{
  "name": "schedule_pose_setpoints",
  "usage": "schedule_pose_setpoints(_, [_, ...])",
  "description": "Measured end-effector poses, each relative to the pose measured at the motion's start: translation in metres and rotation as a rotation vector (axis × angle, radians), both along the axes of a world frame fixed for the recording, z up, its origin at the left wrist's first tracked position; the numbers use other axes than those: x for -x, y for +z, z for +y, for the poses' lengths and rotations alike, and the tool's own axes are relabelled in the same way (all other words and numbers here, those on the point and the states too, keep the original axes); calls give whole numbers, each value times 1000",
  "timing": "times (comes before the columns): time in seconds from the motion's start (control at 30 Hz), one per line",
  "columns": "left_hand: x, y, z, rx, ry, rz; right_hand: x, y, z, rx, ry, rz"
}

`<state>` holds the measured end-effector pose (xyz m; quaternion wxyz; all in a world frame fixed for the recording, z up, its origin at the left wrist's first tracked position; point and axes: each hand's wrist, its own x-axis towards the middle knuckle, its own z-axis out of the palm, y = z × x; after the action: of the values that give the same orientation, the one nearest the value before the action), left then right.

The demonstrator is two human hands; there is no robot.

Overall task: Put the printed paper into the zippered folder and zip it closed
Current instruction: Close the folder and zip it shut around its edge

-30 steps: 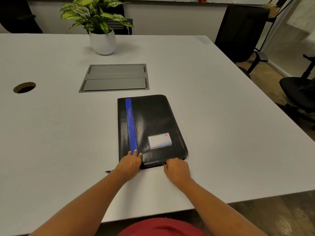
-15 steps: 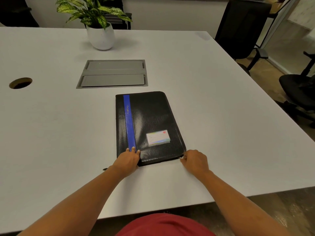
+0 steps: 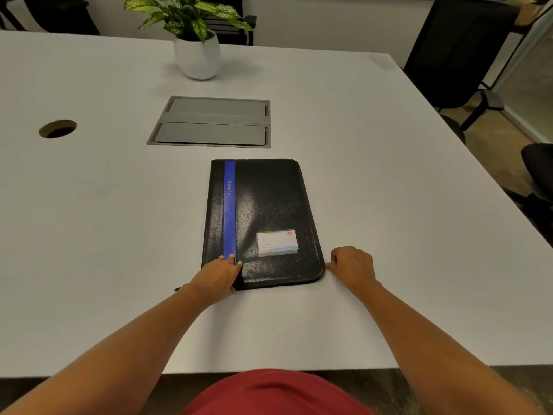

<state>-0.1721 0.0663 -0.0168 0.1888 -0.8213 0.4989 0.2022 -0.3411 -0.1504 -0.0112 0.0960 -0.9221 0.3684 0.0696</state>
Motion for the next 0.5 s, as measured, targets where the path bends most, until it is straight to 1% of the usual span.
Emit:
schedule_pose_setpoints(0.17, [1,12,-2,52,27,22,-1,-6,-10,-86,-34,-113])
schedule_pose_setpoints(0.33, [9,20,-14,244,166,-47,3,-23,-15,-274,39,-228])
schedule_pose_setpoints(0.4, [18,15,-28,318,239,-3,3,-28,-18,-335,28,-274])
schedule_pose_setpoints(0.5, [34,6,-54,337,388,126,4,-31,-20,-386,18,-293])
